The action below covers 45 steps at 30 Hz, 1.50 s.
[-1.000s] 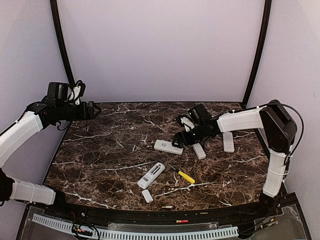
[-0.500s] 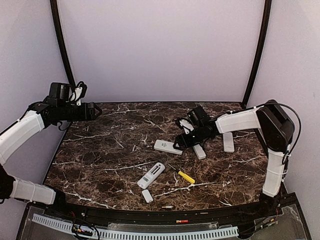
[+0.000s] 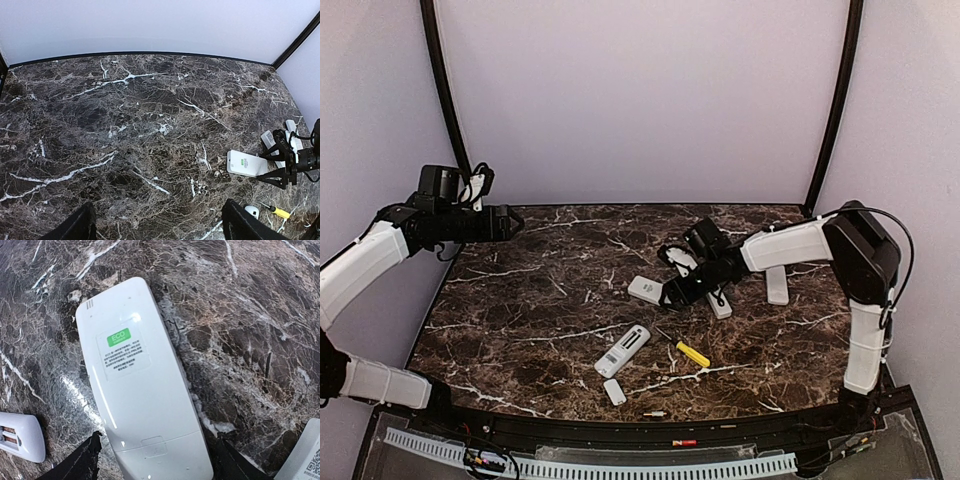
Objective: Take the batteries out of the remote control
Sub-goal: Pick up the remote control from the center of the board.
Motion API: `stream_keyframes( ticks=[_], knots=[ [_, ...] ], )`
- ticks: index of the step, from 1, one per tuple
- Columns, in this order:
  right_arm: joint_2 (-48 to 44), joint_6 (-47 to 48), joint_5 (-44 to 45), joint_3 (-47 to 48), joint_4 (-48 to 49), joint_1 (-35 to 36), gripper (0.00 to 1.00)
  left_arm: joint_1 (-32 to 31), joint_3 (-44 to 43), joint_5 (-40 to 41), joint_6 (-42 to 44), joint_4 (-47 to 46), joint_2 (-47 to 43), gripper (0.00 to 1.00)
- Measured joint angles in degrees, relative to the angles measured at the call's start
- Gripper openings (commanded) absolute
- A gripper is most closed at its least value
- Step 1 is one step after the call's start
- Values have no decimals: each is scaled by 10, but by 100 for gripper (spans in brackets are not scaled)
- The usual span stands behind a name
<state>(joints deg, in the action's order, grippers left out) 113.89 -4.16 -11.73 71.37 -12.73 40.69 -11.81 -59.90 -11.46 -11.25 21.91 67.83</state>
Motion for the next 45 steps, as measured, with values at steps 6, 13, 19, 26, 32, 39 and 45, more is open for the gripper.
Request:
stream_keyframes(
  ticks=[6,13,19,26,32,39,45],
  knots=[
    [0,10,17,2,-9,16,75,0,0,0,1,0,0,86],
    [3,1,71,8,-18,39,72,0,0,0,1,0,0,86],
    [7,-9,104,10,-18,42,66,0,0,0,1,0,0,86],
    [10,-9,121,12,-15,47,62,0,0,2,1,0,0,86],
    [16,-21,129,18,-8,50,52,0,0,2,1,0,0,86],
    [17,-36,135,19,-4,53,30,0,0,2,0,0,0,85],
    [12,-41,134,13,-1,53,25,0,1,-14,-21,-14,-4,82]
  ],
)
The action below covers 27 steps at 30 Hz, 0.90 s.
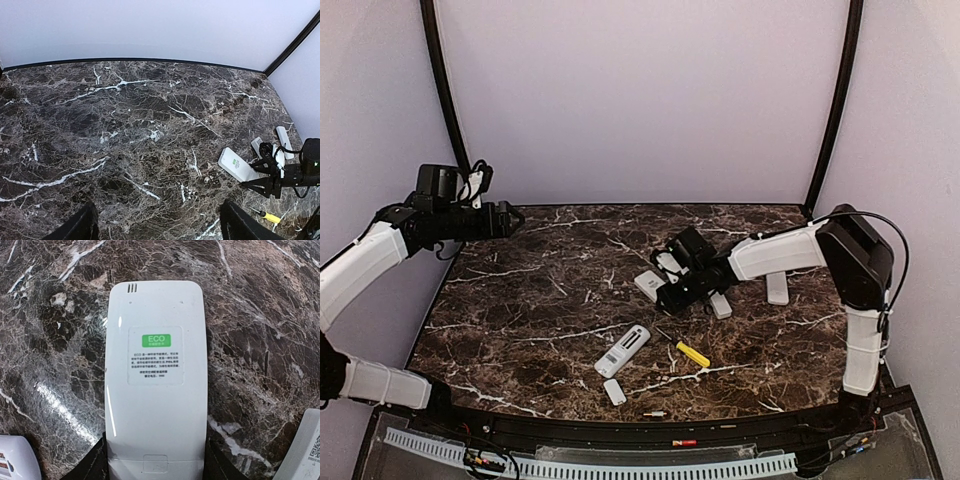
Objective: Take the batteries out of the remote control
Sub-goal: Pick up the remote control from the center of the board, then pass from the right arm to the left
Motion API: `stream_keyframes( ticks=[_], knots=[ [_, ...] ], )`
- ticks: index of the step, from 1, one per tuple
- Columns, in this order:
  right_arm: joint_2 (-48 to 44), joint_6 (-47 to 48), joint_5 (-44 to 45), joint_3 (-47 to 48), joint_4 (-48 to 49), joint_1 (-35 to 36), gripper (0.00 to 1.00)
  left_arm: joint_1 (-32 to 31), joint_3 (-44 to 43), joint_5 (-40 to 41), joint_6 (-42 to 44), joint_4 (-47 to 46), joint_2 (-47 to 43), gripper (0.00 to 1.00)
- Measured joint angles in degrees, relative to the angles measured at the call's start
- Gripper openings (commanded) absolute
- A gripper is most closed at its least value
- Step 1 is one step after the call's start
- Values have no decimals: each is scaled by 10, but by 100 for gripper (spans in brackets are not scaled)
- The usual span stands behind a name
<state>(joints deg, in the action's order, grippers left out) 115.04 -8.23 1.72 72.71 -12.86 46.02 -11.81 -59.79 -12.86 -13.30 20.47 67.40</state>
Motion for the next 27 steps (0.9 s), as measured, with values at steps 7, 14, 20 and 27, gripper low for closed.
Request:
stream_keyframes(
  ticks=[7,14,20,27],
  knots=[
    [-29,2,-3,-9,-7,0,25,0,-17,-35,-17,-11,17,80],
    [-97,7,-30,-11,-7,3,26,-51,-50,-67,-52,-57,77,79],
    [-158,24,-48,-10,0,39,26,-111,-51,-149,-89,-99,146,80],
    [-172,48,-56,8,-1,91,26,-113,-50,-260,-134,-150,200,80]
  ],
)
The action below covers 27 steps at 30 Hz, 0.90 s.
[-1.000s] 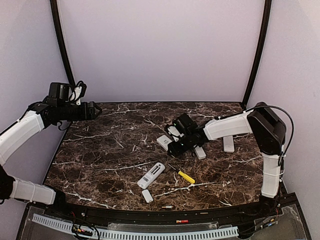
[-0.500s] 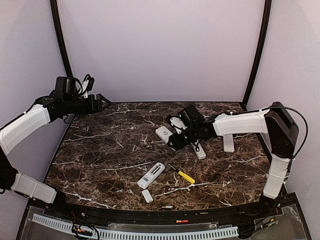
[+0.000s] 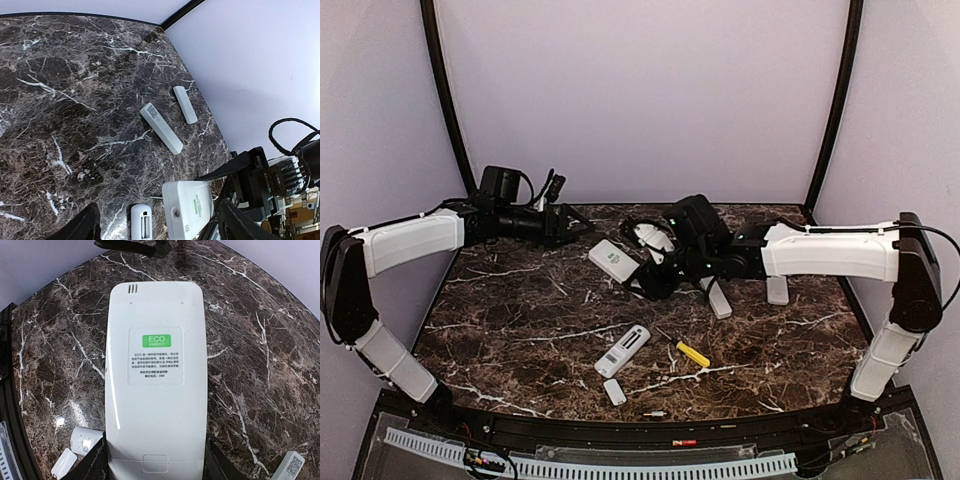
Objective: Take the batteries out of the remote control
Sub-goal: Pass from the right arm to the left
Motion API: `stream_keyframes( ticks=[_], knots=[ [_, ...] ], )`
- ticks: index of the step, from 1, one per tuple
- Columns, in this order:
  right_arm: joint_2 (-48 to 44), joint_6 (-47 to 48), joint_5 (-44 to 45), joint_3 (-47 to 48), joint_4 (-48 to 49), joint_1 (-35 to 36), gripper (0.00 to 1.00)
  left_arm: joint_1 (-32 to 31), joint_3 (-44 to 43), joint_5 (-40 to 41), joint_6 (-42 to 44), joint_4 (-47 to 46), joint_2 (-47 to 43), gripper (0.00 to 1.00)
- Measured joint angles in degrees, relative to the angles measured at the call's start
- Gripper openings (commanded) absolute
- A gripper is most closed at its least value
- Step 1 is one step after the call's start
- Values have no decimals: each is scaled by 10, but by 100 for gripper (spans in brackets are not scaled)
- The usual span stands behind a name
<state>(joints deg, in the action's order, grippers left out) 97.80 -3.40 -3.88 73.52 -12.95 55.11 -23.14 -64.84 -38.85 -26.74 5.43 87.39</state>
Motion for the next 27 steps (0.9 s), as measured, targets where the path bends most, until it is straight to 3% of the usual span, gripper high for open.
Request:
stream_keyframes(
  ticks=[6,11,27],
  knots=[
    [0,14,2,41,-11,17,26,0,1,-63,-38,-37,8,78],
    [2,28,12,74,-23,20,26,0,1,-101,-65,-56,28,70],
    [53,101,61,146,-71,23,25,0,1,-158,-86,-52,34,29]
  ],
)
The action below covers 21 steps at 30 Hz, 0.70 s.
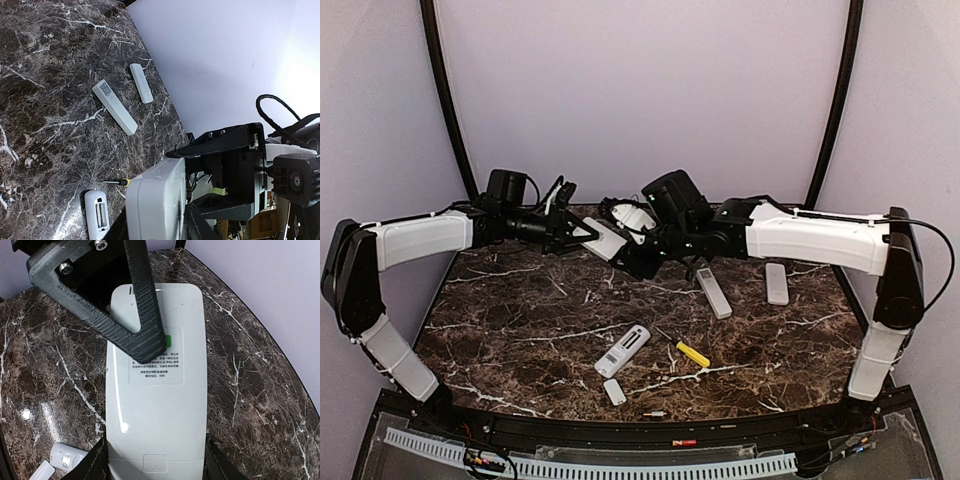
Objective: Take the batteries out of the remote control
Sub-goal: Pass from the right arm to the left
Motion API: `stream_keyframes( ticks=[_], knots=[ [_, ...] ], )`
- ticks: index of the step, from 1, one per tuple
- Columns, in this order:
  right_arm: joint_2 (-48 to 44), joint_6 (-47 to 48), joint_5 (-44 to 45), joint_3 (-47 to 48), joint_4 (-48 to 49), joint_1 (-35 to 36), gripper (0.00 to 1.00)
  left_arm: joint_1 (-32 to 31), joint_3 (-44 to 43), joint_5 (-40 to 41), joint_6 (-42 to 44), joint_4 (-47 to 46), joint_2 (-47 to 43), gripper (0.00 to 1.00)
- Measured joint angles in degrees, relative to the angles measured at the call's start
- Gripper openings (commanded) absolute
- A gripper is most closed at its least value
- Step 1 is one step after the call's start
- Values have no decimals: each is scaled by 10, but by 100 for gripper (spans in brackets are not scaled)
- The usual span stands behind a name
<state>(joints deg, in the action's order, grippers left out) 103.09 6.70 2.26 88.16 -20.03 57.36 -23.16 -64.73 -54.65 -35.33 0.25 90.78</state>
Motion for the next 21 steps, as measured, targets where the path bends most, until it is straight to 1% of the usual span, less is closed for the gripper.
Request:
stream_keyframes(
  ticks=[1,4,6,9,11,12,14,15,17,18,21],
  knots=[
    [5,3,2,5,-2,0,25,0,0,-1,0,1,2,28],
    [15,7,6,11,-2,0,25,0,0,-4,-2,5,9,17],
    [20,9,8,11,-4,0,25,0,0,-11,-4,7,10,13],
    [24,10,9,11,-7,0,26,0,-2,-14,-3,7,11,11],
    [24,10,10,11,-7,0,28,0,-2,-16,-4,7,12,7],
    [24,10,10,11,-6,0,32,0,-2,-17,-4,7,12,6],
    [24,9,10,11,-6,0,45,0,-2,-17,-4,7,12,3],
    [23,9,10,11,-5,0,56,0,-2,-18,-4,7,12,0],
    [23,6,10,10,-4,0,72,0,-2,-17,-4,7,12,0],
    [23,3,10,8,0,0,77,0,-2,-18,-4,7,12,0],
    [16,-15,10,0,13,0,89,1,-2,-9,1,11,12,0]
  ],
)
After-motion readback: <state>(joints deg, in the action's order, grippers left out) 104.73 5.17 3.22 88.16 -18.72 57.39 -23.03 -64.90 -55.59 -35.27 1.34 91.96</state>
